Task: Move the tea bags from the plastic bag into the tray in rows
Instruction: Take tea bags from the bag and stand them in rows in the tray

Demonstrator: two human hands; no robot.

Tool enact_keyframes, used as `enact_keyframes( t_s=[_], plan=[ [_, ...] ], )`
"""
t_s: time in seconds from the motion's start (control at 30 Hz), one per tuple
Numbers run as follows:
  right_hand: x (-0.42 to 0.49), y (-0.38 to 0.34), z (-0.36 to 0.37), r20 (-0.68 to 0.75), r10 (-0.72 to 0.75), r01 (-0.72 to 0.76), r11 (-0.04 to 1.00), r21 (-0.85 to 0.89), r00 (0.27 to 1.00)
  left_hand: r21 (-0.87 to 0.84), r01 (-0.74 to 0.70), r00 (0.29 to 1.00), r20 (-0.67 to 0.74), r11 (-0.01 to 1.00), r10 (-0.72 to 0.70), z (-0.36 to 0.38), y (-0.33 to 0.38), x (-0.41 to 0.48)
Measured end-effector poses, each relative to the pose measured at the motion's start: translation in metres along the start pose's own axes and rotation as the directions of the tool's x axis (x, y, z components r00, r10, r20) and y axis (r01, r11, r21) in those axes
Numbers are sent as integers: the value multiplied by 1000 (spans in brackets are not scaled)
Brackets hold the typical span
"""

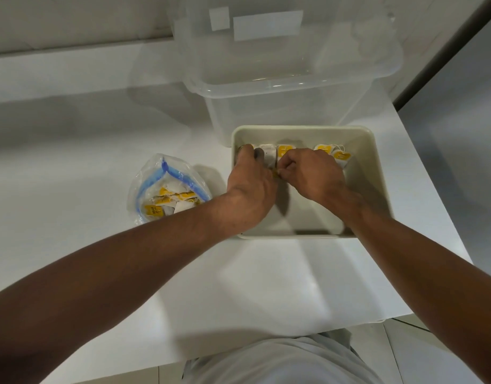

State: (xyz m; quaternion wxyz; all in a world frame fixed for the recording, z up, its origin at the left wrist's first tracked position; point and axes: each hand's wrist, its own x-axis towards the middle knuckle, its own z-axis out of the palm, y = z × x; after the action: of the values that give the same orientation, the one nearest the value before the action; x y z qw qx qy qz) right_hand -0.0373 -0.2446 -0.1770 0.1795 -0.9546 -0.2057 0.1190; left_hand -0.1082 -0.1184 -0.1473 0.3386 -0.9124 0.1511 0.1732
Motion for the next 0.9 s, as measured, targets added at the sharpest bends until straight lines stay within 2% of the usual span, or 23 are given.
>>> enact_keyframes(
  t_s=[0.13, 0.33, 0.57, 0.7, 0.9],
  plan=[
    [-2, -2, -1, 34, -91, 92, 995, -26, 995, 28, 24, 1000, 16, 999, -25, -1, -2, 1],
    [1, -6, -1, 68, -121, 125, 991, -50, 990, 6, 45, 999, -4, 999, -45, -3, -6, 0],
    [-4, -10, -6, 105, -203, 204, 979, 0, 974, -187, 84, 995, -34, 979, -92, -15, -23, -12],
    [-4, -10, -6, 153, -203, 210, 977, -32, 967, -288, 87, 985, -120, 954, -126, -14, -38, -21],
    [-12, -23, -6, 164, -241, 243, 970, 12, 957, -552, -71, 945, -305, 831, -122, 3, -69, -43]
  ],
)
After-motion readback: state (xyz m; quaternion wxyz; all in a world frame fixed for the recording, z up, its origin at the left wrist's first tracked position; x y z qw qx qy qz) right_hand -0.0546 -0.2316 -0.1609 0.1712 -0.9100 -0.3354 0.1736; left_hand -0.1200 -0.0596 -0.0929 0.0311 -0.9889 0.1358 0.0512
